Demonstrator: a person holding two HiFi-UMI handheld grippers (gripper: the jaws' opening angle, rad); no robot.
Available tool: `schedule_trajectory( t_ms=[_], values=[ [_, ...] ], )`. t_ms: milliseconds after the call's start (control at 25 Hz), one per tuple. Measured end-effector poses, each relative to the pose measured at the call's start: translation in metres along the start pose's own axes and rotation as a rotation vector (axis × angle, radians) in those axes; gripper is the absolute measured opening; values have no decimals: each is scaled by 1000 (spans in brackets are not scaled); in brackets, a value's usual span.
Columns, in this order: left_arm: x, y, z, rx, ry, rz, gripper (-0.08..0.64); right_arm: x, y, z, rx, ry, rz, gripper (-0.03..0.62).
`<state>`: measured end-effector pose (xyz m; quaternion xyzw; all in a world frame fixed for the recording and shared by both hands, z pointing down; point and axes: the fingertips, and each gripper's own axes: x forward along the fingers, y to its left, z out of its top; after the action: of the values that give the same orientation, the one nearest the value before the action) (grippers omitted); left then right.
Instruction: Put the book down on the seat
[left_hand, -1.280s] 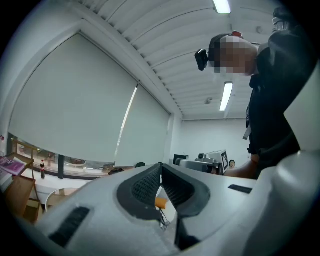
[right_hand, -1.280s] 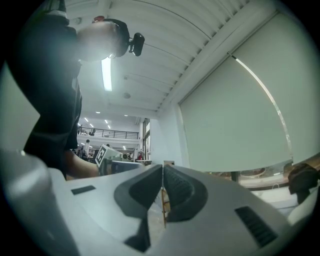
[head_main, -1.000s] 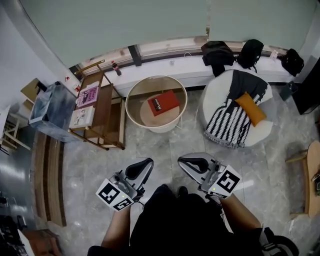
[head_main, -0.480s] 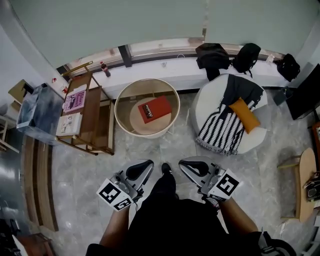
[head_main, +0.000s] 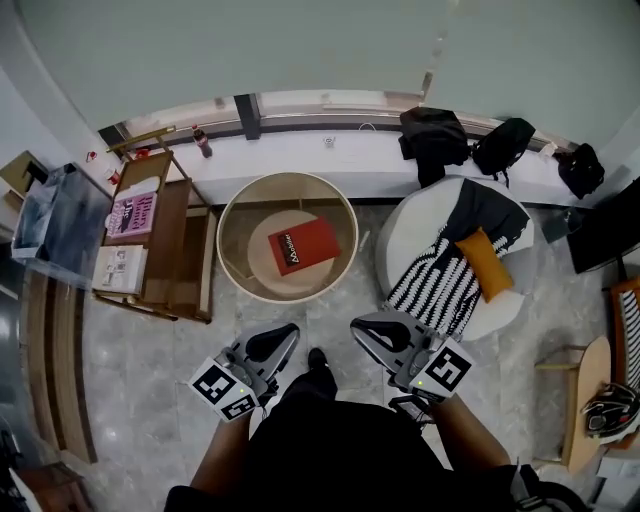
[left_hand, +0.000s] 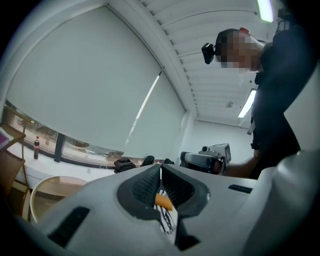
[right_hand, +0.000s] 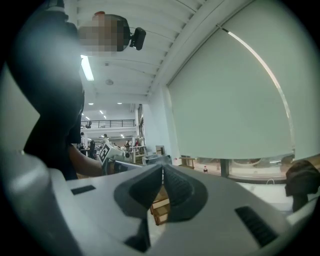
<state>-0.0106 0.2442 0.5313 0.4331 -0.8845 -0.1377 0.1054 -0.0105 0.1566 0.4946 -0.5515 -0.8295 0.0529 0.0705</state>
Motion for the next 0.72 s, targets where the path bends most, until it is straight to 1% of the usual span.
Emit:
schedule_trajectory(
  t_ms=[160,240,440,600,720],
  values=[
    [19,33,7,-18,-5,-10,29,25,-34,6,1,17,7,31],
    [25,49,11,-30,-13,0,29,34,-52,8,11,8,-3,31],
    [33,81,13,-59,-21,47,29,48,-90,4,37,30,-19,31],
    [39,109,6,-95,-22,101,29,61,-123,-5,74,41,-5,31],
    [52,133,6,-106,-22,145,29,77,-154,-16,114,47,28,31]
  ],
)
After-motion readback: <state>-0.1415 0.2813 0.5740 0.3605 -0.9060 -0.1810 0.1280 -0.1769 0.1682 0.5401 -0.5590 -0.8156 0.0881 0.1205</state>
